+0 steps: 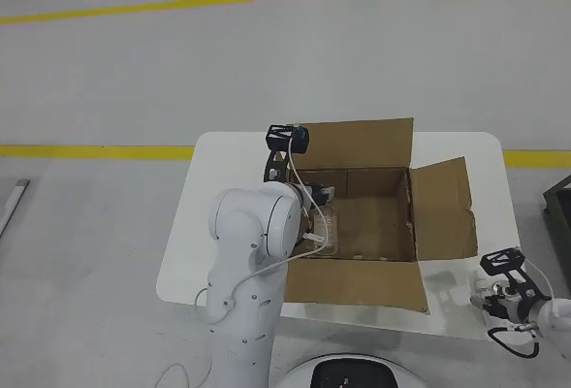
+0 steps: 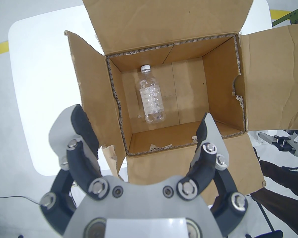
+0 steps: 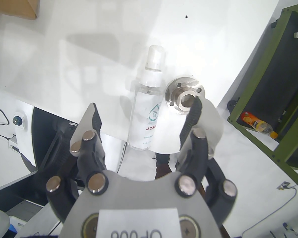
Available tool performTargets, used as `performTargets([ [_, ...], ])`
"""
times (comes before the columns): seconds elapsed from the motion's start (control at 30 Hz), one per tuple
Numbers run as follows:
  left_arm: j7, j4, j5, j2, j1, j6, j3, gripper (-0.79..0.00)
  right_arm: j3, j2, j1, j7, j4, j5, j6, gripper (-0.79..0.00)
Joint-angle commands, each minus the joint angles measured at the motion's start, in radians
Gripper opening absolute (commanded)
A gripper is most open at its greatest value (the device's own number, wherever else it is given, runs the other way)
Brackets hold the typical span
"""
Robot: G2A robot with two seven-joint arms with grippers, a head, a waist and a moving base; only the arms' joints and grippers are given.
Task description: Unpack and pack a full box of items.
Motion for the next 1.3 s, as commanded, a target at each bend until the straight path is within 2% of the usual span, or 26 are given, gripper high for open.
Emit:
performTargets([
  [0.0, 0.000, 0.000, 0.000, 0.000, 0.000, 0.000, 0.000, 0.000, -0.005, 0.000, 0.001, 0.001, 0.006, -0.001, 0.002, -0.474],
  [1.27, 0.000, 0.000, 0.000, 0.000, 0.000, 0.000, 0.000, 0.000, -0.081, 0.011, 0.053, 0.005, 0.111, -0.027, 0.024, -0.437],
])
